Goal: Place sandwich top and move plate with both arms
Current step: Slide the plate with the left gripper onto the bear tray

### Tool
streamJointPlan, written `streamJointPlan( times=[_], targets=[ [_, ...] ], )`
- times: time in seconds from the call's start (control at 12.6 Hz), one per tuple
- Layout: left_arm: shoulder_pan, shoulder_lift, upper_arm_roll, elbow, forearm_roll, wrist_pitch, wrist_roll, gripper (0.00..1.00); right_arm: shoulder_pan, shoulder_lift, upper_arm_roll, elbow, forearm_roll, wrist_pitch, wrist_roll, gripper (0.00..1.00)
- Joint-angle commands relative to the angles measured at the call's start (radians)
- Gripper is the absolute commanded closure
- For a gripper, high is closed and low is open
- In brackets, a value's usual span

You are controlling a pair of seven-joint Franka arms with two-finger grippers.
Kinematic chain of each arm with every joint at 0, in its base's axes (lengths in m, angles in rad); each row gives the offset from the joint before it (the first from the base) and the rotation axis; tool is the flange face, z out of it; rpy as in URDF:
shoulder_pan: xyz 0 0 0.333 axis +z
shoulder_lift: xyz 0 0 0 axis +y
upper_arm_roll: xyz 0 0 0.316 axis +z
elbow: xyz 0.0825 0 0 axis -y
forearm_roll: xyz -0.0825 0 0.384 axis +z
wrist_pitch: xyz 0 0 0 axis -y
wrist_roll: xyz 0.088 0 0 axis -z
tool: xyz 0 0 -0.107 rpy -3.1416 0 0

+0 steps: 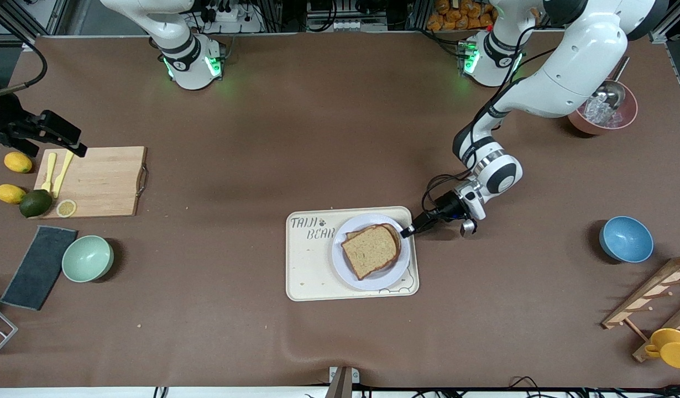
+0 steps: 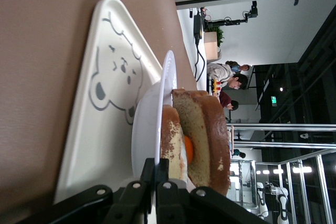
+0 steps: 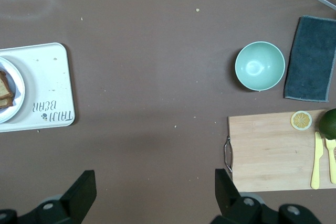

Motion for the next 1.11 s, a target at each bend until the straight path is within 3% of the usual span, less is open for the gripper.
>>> streamJointPlan(
  times=[0.0,0.48,0.56,0.71,1.03],
  targets=[
    [-0.006,0.018,0.002,0.018,-0.006,-0.003,0.006,1.00,-0.004,-0.005,0.007,-0.003,-0.015,-0.006,0.011,0.00],
    [-0.017,0.047,0.002,0.023,-0.008,-0.004,0.021,1.00,-0.004,0.000,0.007,-0.008,-0.015,-0.007,0.012,0.00],
    [-0.017,0.047,0.001,0.023,-0.008,-0.004,0.018,0.95,-0.004,-0.002,0.007,-0.008,-0.014,-0.006,0.012,0.00],
    [-0.017,0.052,0.001,0.023,-0.008,-0.004,0.021,0.00,-0.004,0.000,0.008,-0.008,-0.015,-0.006,0.011,0.00],
    [0.000,0.039,0.002,0.022,-0.006,-0.003,0.006,0.00,-0.004,-0.002,0.007,-0.008,-0.015,-0.006,0.011,0.00]
  ],
)
